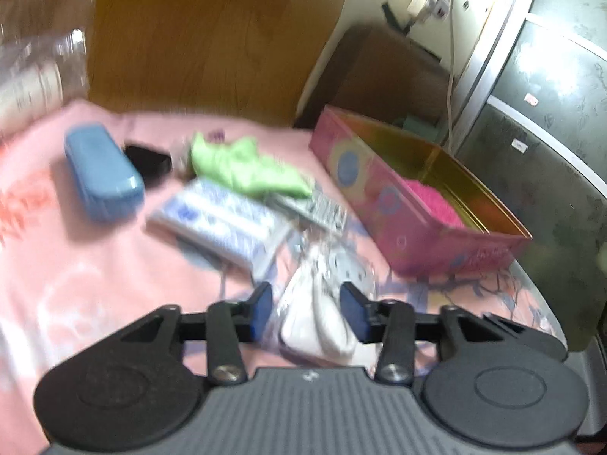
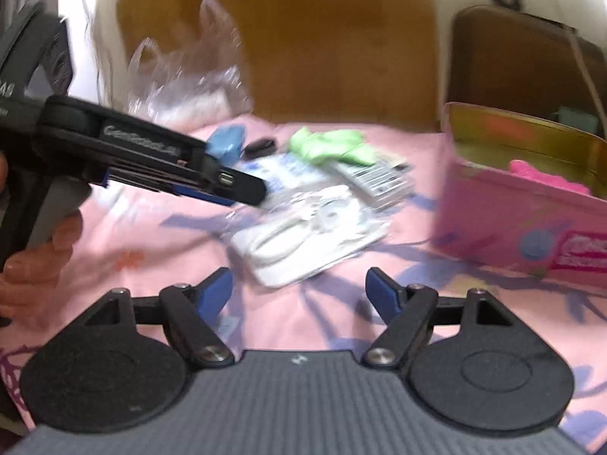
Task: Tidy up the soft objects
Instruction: 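Grasp the bagged white cable with the left tool, then place the bagged cable into the tin box and open the left tool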
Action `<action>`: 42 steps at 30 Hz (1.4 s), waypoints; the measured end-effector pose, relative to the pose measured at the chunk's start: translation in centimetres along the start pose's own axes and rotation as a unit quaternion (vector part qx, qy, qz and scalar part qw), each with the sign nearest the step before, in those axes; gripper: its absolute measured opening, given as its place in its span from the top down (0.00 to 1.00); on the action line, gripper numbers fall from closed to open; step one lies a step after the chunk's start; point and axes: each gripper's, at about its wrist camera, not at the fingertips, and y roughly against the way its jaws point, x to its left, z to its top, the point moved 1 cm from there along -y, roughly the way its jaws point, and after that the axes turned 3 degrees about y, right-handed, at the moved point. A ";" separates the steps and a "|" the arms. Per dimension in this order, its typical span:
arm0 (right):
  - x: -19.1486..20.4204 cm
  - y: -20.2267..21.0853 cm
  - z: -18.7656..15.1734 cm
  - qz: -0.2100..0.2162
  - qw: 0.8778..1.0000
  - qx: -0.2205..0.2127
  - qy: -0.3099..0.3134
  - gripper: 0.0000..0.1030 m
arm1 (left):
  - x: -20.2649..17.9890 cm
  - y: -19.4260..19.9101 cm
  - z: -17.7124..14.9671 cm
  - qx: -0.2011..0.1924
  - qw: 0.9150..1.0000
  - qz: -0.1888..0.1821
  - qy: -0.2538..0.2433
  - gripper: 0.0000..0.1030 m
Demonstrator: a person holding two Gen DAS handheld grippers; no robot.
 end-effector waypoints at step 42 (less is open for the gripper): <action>-14.3 0.6 2.9 -0.179 0.971 -0.148 -0.064 0.18 | -13.3 -10.1 7.0 -0.048 0.996 -0.031 -0.064 0.54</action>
